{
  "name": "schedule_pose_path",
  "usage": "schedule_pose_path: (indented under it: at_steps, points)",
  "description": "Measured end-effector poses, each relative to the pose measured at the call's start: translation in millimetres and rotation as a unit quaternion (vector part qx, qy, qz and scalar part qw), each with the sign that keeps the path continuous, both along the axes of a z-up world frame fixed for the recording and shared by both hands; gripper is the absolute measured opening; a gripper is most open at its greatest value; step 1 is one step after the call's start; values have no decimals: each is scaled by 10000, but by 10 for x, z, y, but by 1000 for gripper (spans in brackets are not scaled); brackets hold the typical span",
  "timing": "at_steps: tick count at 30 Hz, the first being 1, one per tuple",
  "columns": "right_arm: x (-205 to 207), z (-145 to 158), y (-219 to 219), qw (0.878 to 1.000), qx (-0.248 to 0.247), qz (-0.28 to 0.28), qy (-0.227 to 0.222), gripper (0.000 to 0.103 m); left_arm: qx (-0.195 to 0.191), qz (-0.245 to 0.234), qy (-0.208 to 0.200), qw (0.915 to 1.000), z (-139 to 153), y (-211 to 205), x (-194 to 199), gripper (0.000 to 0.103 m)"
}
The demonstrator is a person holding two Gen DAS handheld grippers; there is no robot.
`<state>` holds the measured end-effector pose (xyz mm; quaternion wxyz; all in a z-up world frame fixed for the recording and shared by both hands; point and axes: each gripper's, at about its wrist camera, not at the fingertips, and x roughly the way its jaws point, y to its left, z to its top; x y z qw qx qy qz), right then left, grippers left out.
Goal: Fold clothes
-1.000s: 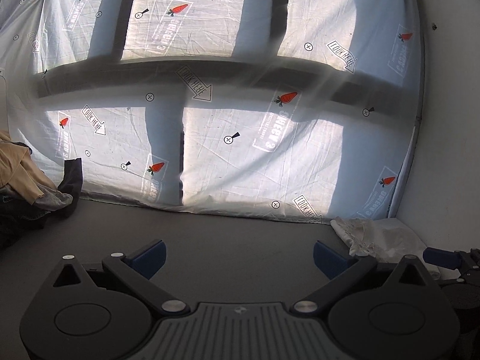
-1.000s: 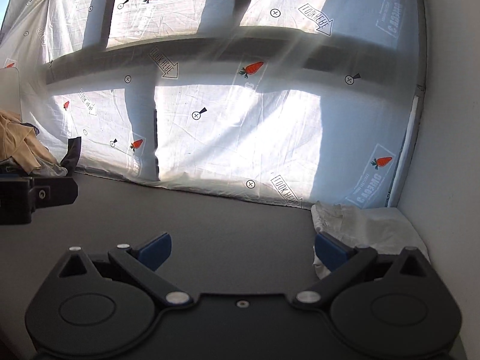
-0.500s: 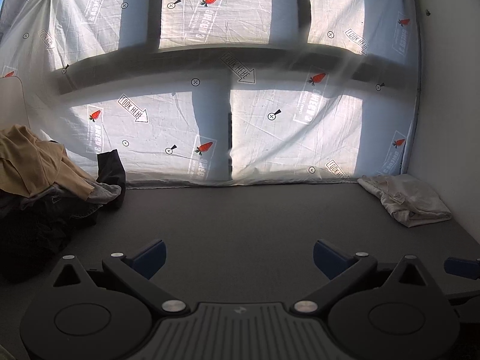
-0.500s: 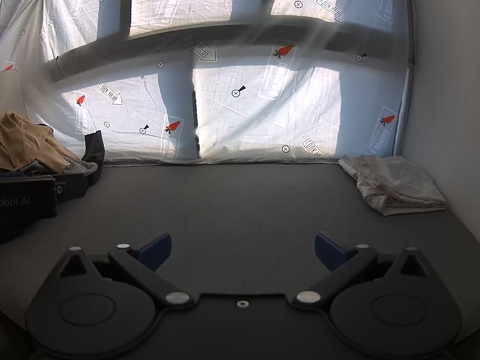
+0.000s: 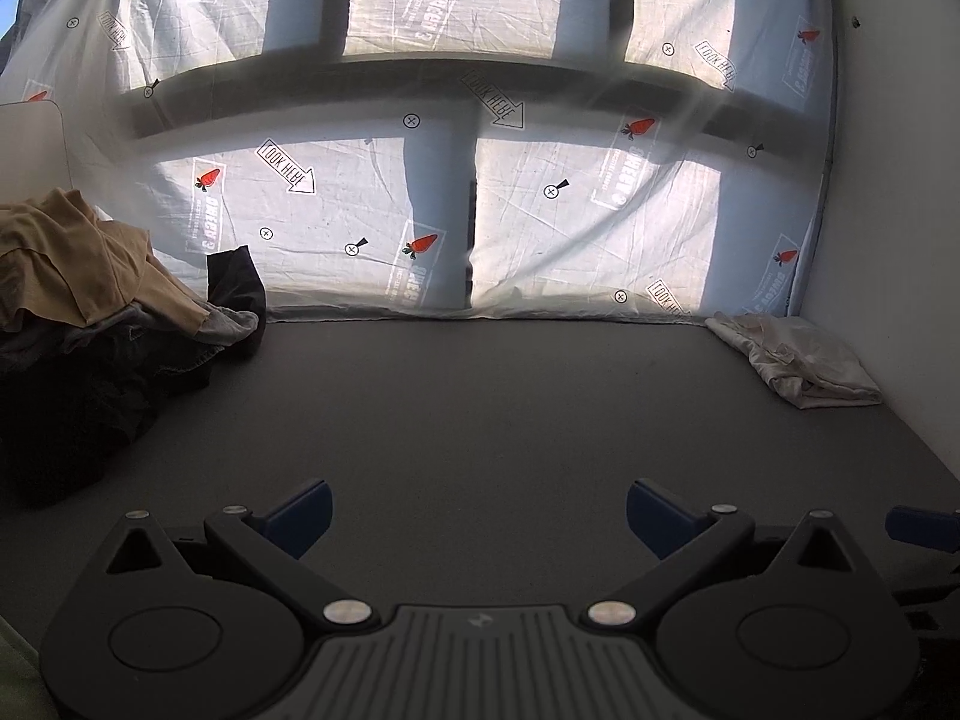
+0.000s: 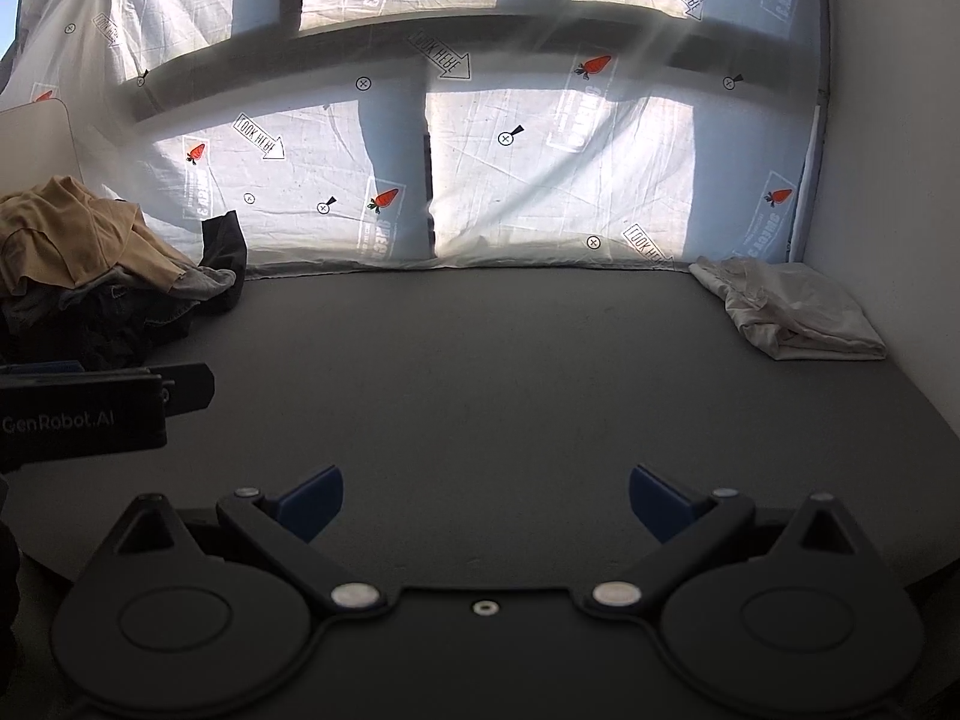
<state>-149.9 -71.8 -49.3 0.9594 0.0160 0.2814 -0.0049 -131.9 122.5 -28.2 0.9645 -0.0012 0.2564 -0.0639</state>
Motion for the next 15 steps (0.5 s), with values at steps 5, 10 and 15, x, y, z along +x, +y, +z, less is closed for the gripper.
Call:
schedule_pose_path:
  at_steps: [5, 10, 15]
  points:
    - [19, 28, 96, 9998, -121, 98, -78, 103, 34, 21, -33, 10000, 16, 40, -26, 103]
    - [45, 76, 125, 9996, -204, 148, -144, 103, 46, 16, -139, 9999, 60, 35, -23, 103]
    - [36, 94, 127, 9994, -244, 162, -190, 103, 13, -7, -130, 9999, 67, 19, -1, 103]
